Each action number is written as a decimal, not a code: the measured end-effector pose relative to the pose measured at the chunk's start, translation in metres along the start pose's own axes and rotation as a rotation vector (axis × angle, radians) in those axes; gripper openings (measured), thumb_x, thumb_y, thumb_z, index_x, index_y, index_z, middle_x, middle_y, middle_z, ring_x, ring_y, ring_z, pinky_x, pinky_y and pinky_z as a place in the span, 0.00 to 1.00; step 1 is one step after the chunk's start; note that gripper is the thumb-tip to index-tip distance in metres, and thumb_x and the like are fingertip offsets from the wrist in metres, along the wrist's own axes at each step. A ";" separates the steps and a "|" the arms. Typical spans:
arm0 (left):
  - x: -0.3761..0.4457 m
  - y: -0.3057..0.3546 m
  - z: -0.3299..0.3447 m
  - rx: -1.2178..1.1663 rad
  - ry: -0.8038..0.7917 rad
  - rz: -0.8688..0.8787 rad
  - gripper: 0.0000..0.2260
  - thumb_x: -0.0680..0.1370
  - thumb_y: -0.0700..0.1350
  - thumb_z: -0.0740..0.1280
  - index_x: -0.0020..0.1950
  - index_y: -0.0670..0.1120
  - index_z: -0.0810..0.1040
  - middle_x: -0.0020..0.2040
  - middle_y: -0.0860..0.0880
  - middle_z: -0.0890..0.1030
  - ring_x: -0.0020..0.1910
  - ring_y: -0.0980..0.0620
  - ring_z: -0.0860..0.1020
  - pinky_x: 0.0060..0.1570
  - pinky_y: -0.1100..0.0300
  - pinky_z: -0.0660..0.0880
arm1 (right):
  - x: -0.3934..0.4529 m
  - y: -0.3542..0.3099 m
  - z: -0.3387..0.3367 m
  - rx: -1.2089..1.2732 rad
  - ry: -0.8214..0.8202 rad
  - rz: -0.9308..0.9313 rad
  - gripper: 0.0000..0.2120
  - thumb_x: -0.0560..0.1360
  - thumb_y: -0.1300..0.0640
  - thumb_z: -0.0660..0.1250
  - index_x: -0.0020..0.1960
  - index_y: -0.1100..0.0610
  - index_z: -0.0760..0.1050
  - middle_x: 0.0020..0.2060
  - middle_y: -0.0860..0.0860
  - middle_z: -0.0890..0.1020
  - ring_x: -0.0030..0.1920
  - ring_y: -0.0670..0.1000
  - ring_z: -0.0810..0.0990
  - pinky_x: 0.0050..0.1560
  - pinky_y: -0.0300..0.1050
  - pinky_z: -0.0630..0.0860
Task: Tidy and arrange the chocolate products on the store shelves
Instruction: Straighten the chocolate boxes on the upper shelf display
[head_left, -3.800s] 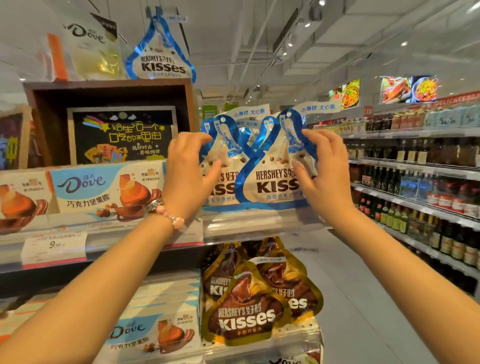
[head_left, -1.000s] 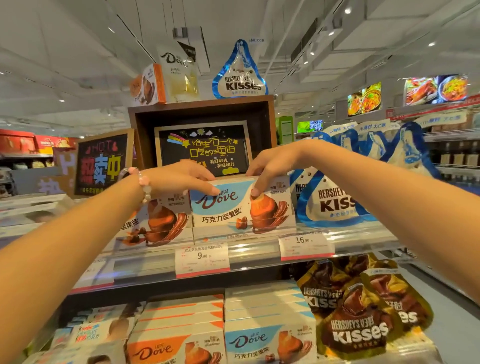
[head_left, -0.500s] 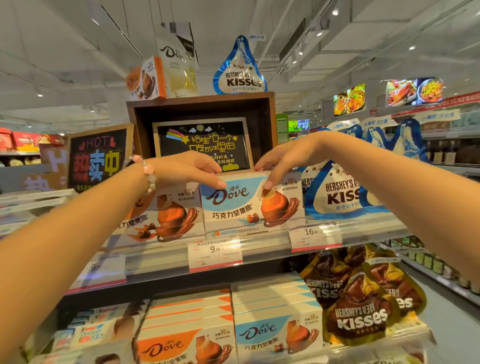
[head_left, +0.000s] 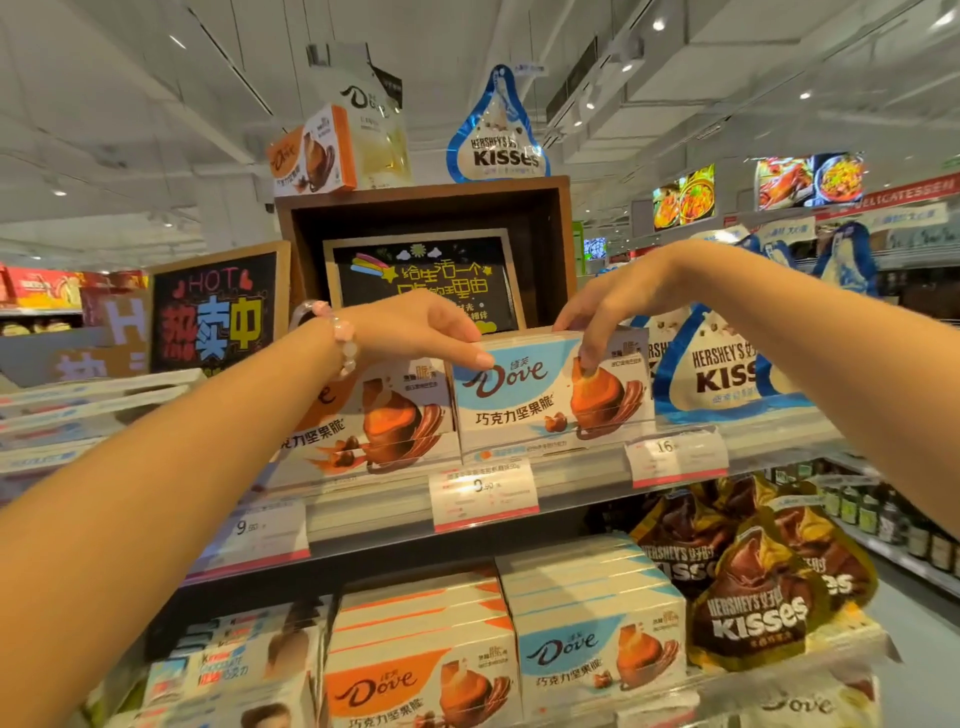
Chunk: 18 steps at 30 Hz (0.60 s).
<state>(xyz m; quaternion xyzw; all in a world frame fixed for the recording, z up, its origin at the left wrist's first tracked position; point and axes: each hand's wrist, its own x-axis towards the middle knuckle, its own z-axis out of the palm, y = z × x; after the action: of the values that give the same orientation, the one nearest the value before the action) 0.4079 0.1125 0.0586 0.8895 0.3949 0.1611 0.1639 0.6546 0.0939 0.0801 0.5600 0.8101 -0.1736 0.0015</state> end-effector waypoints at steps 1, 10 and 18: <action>0.000 -0.001 -0.002 0.023 0.017 -0.006 0.33 0.60 0.66 0.74 0.59 0.49 0.77 0.53 0.54 0.82 0.56 0.56 0.78 0.59 0.57 0.73 | 0.000 -0.005 0.001 -0.020 -0.002 0.005 0.30 0.63 0.47 0.70 0.64 0.57 0.73 0.55 0.51 0.83 0.53 0.50 0.82 0.46 0.37 0.78; -0.027 -0.025 -0.039 0.321 0.039 -0.237 0.46 0.60 0.66 0.70 0.73 0.48 0.62 0.71 0.50 0.67 0.68 0.51 0.67 0.61 0.59 0.64 | 0.021 -0.070 0.020 0.047 0.282 -0.196 0.31 0.75 0.43 0.62 0.72 0.57 0.63 0.72 0.51 0.66 0.70 0.51 0.65 0.65 0.44 0.61; -0.056 -0.045 -0.045 0.391 -0.077 -0.415 0.38 0.55 0.69 0.72 0.59 0.51 0.75 0.52 0.53 0.79 0.48 0.55 0.80 0.45 0.63 0.78 | 0.071 -0.104 0.035 -0.150 0.106 -0.247 0.26 0.74 0.39 0.63 0.62 0.57 0.73 0.57 0.51 0.78 0.56 0.51 0.76 0.55 0.43 0.72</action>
<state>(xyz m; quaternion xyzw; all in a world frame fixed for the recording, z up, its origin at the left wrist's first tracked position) 0.3245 0.1063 0.0716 0.8100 0.5854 0.0111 0.0334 0.5270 0.1162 0.0620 0.4627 0.8825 -0.0820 -0.0208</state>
